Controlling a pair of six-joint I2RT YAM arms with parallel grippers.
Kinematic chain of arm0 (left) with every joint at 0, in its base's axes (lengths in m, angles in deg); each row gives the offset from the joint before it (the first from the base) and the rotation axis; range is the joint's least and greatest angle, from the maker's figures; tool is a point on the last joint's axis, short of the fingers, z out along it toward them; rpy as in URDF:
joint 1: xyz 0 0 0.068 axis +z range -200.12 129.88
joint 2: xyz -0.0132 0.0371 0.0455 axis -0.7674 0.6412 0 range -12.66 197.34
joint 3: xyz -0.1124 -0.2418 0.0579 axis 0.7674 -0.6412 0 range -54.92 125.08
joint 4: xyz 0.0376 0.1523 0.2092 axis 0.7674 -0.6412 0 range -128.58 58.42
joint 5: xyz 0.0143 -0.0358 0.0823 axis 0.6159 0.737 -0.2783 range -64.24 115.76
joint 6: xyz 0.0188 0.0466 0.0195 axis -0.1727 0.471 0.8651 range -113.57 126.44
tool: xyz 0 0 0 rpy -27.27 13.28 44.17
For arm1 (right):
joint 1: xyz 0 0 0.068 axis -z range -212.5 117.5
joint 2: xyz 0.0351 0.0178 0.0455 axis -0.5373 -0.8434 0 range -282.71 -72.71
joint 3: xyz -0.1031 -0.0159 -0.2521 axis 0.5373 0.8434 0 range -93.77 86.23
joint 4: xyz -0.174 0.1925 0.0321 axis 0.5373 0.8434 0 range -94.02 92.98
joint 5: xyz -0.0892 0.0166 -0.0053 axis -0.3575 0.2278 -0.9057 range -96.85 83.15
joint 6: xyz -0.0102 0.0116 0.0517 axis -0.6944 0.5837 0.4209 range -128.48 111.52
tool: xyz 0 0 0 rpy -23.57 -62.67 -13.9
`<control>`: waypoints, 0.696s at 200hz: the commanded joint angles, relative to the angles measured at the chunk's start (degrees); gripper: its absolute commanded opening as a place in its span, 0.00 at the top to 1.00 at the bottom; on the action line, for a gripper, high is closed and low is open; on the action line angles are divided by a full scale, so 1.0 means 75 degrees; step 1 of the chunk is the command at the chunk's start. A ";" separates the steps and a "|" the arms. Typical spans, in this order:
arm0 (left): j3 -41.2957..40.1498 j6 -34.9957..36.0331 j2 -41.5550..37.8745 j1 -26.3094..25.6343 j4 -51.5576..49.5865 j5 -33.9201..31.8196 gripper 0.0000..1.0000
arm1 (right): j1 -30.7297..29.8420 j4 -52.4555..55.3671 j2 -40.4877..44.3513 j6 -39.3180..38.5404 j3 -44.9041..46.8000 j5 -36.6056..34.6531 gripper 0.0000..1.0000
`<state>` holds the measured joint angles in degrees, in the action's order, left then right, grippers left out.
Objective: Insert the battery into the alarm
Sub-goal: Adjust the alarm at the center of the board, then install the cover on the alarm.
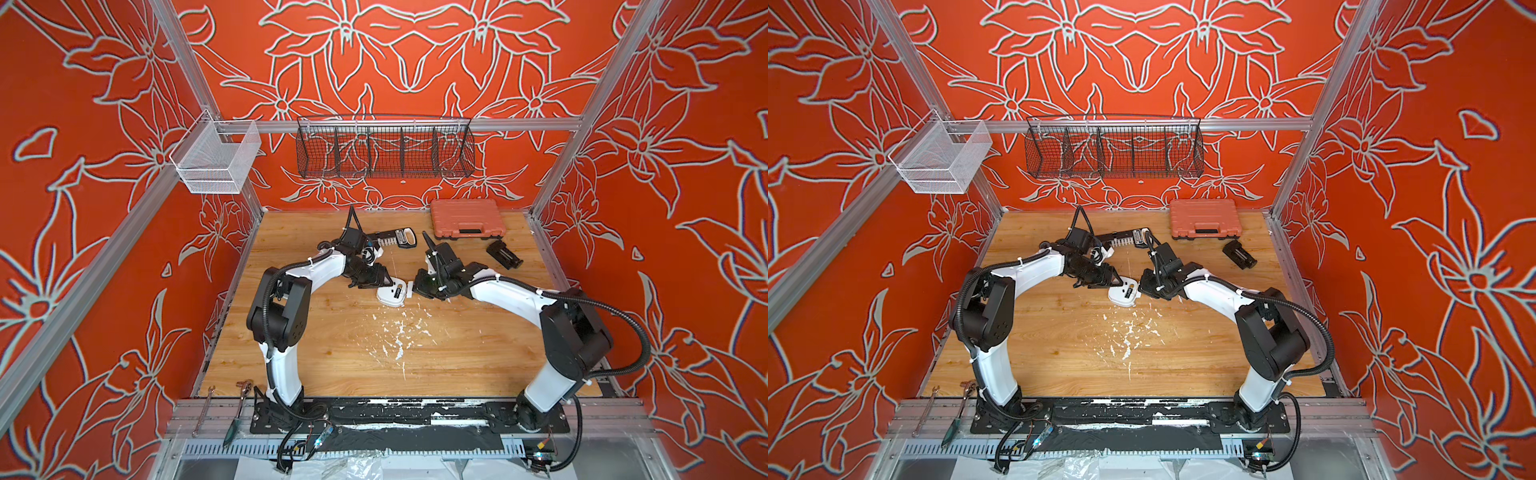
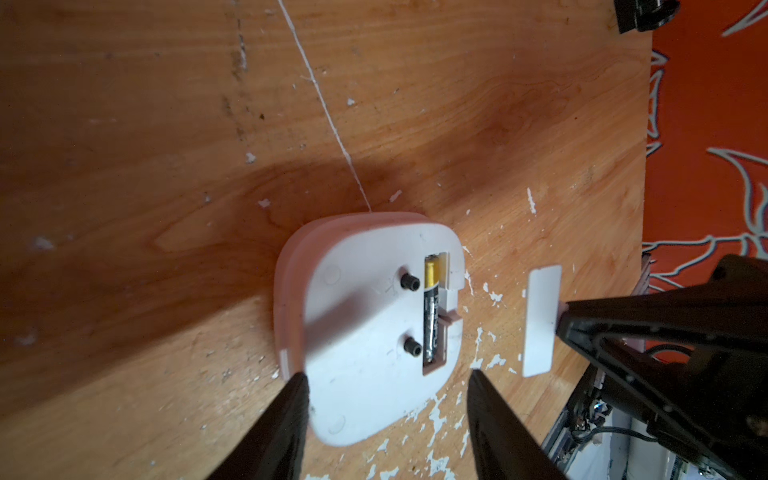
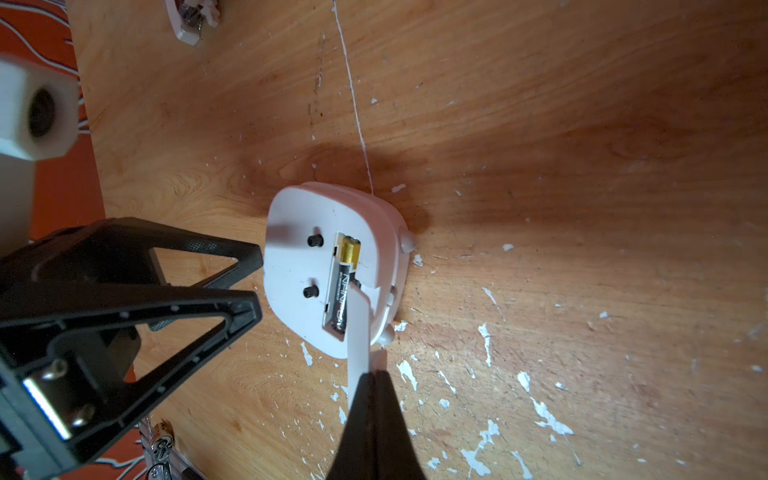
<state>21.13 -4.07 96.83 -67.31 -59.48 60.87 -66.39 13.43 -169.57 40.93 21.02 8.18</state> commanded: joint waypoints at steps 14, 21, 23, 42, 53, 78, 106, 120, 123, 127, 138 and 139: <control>-0.0373 -0.0272 0.0036 -0.0029 0.0198 0.0431 0.41 | -0.0040 0.0382 -0.0106 -0.0288 -0.0383 0.0093 1.00; -0.0432 -0.0309 -0.0011 -0.0069 0.0222 0.0460 0.41 | -0.0029 0.0413 -0.0113 -0.0356 -0.0418 0.0123 1.00; -0.0450 -0.0313 -0.0024 -0.0088 0.0232 0.0471 0.41 | -0.0028 0.0432 -0.0113 -0.0380 -0.0430 0.0128 1.00; -0.0640 -0.0460 -0.0204 -0.0286 0.0407 0.0481 0.41 | -0.0021 0.0820 -0.0262 -0.0695 -0.0712 0.0193 1.00; -0.0693 -0.0556 -0.0254 -0.0394 0.0492 0.0447 0.41 | -0.0015 0.0998 -0.0343 -0.0815 -0.0850 0.0191 1.00; -0.0774 -0.0755 -0.0283 -0.0537 0.0683 0.0451 0.41 | 0.0047 0.1021 -0.0385 -0.0864 -0.0884 0.0182 1.00; -0.0941 -0.0766 -0.0487 -0.0556 0.0659 0.0217 0.42 | 0.0112 0.1399 -0.0551 -0.1240 -0.1166 0.0118 1.00; -0.1021 -0.0735 -0.0705 -0.0556 0.0600 -0.0014 0.42 | 0.0158 0.1568 -0.0685 -0.1441 -0.1323 0.0127 1.00; -0.1023 -0.0718 -0.0746 -0.0556 0.0573 -0.0077 0.42 | 0.0169 0.1599 -0.0715 -0.1481 -0.1363 0.0161 1.00; -0.1023 -0.0701 -0.0808 -0.0556 0.0527 -0.0160 0.42 | 0.0191 0.1630 -0.0769 -0.1561 -0.1409 0.0202 1.00; -0.1017 -0.0705 -0.0958 -0.0554 0.0403 -0.0453 0.42 | 0.0206 0.1760 -0.0897 -0.1705 -0.1584 0.0234 1.00; -0.1014 -0.0701 -0.0970 -0.0555 0.0392 -0.0487 0.42 | 0.0212 0.1773 -0.0905 -0.1721 -0.1595 0.0234 1.00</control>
<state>13.56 -9.42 93.81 -71.53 -55.37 61.24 -65.51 22.90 -174.09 31.72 12.01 9.16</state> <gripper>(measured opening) 0.584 0.049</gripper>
